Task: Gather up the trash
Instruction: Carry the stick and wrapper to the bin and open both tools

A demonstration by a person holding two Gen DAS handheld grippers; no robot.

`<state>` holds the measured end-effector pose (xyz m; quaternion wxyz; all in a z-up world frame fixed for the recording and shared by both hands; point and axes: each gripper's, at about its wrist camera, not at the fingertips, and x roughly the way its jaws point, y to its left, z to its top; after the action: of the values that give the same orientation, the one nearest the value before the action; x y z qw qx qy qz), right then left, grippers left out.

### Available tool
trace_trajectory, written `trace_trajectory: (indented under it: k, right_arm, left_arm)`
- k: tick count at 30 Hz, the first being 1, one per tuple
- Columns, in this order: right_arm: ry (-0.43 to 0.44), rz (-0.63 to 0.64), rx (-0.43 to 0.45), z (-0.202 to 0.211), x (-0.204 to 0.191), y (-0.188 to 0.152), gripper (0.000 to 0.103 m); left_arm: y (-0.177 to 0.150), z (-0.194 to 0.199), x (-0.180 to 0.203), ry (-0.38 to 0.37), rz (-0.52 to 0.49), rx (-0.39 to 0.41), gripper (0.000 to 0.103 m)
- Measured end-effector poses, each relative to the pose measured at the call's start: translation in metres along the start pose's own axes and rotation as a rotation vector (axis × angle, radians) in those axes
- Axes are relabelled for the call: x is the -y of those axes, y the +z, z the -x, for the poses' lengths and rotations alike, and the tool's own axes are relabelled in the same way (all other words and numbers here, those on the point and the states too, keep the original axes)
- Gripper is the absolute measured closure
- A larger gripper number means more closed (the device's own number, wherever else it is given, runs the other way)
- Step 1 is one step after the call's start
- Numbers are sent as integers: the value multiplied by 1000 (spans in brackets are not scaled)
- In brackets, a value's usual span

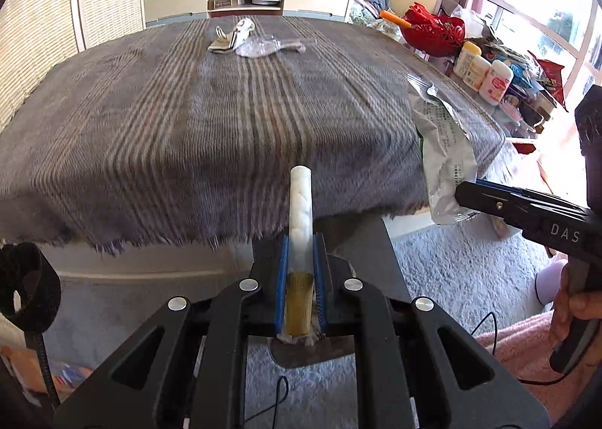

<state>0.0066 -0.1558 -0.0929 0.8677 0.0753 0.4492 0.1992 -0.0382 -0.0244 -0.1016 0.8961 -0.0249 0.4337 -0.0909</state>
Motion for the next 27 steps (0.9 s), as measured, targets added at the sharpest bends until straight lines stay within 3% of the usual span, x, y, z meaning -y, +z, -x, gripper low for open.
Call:
trace_trajectory:
  k: [5, 11, 20, 27]
  right_arm:
    - [10, -11, -43, -7, -2, -26, 68]
    - [-22, -18, -139, -32, -2, -47, 68]
    - [-47, -74, -235, -69, 10, -59, 68]
    - [-49, -116, -254, -79, 16, -60, 65]
  left_arm:
    - [-26, -5, 5, -2, 10, -20, 91]
    - [-50, -27, 11, 20, -6, -96, 91]
    - [-57, -56, 18, -5, -24, -181, 91]
    - [-58, -68, 15, -31, 5, -220, 91]
